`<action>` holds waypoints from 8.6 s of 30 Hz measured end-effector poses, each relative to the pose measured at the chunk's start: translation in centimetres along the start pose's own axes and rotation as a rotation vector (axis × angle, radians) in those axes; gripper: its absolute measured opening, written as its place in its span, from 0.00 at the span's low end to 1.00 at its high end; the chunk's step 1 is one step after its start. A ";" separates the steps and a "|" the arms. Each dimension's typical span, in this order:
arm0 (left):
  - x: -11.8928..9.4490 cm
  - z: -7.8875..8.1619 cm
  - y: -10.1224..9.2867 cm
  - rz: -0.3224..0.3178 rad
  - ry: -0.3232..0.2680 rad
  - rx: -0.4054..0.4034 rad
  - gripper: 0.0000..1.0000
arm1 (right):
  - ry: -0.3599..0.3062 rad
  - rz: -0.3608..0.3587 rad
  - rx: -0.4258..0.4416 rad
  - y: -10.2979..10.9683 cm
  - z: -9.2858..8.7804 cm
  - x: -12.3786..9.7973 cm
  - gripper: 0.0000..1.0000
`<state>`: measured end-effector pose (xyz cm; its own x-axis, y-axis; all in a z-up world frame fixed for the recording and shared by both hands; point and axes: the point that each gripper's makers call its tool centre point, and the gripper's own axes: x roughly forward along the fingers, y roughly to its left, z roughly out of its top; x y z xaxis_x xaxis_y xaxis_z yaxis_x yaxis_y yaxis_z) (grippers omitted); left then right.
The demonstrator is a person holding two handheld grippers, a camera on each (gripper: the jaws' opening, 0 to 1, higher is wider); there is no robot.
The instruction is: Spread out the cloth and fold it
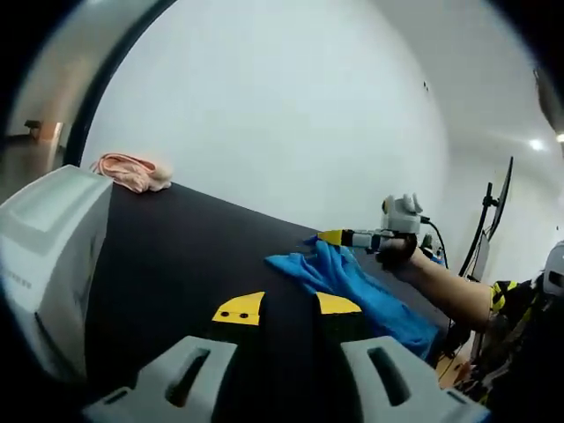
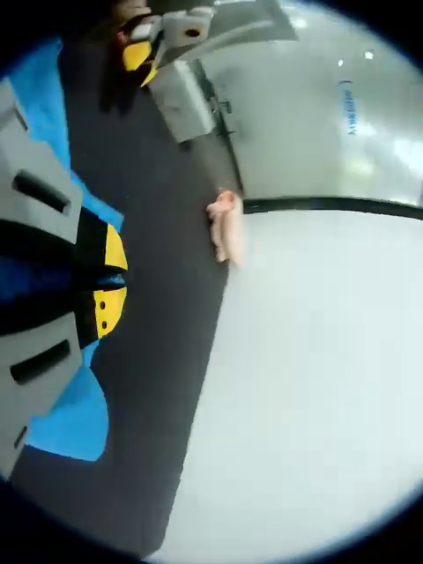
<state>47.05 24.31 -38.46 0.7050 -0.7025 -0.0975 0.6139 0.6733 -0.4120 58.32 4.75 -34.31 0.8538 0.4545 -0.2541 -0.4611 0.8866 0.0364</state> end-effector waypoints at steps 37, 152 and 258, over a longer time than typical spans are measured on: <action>-1.2 -0.6 0.3 0.035 0.007 -0.007 0.18 | -0.038 0.593 -0.191 13.0 -4.3 -11.9 0.26; -2.2 -9.0 -14.2 -0.376 0.163 0.905 0.27 | -0.057 0.520 -0.729 8.1 -15.1 -25.3 0.01; 10.8 -1.0 -8.7 -0.336 0.406 0.123 0.04 | -0.078 0.427 -0.162 -6.8 -5.0 -15.5 0.05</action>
<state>48.99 10.58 -36.83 0.2838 -0.9001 -0.3306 0.8362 0.4010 -0.3741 46.99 -8.79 -35.43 0.5921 0.7866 -0.1753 -0.8019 0.5967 -0.0308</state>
